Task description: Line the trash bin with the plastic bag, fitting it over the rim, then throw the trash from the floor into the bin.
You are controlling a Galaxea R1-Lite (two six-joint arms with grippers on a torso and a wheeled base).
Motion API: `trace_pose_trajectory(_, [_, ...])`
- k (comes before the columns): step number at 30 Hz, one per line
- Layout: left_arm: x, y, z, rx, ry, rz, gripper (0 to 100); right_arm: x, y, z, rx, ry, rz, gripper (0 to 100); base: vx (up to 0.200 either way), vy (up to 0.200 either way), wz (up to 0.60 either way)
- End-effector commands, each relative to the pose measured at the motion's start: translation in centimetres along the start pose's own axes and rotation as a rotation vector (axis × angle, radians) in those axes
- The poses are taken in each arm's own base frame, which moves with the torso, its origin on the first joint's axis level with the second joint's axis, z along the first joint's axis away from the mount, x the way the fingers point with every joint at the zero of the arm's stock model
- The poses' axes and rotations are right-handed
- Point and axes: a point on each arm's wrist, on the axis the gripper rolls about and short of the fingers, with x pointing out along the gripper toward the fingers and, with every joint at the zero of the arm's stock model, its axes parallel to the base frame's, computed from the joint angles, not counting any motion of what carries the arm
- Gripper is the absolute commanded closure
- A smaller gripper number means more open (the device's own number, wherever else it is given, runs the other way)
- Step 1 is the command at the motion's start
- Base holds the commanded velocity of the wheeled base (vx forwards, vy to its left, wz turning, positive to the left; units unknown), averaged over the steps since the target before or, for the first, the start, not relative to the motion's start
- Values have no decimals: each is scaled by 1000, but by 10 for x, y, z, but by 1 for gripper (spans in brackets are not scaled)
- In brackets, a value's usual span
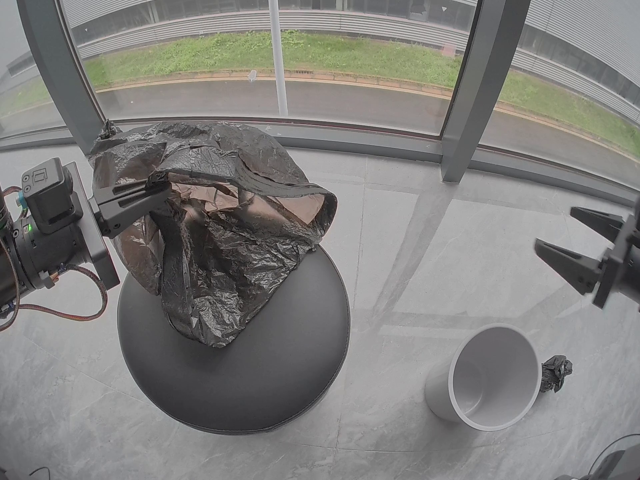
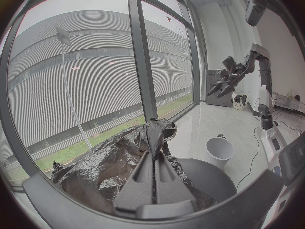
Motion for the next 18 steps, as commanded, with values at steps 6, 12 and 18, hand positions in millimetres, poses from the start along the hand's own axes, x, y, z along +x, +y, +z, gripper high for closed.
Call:
trace_pose_trajectory(6, [-21,-4,28,42,-83,46,100,266,81,-56,-92,76,358,0,0,0,0])
trace_pose_trajectory(12, [-18,-1,29,44,-87,47,100,271,87,-74,-108,116,376,0,0,0,0])
trace_pose_trajectory(18, [-18,-1,30,44,-90,47,100,276,87,-68,-110,60,369,0,0,0,0])
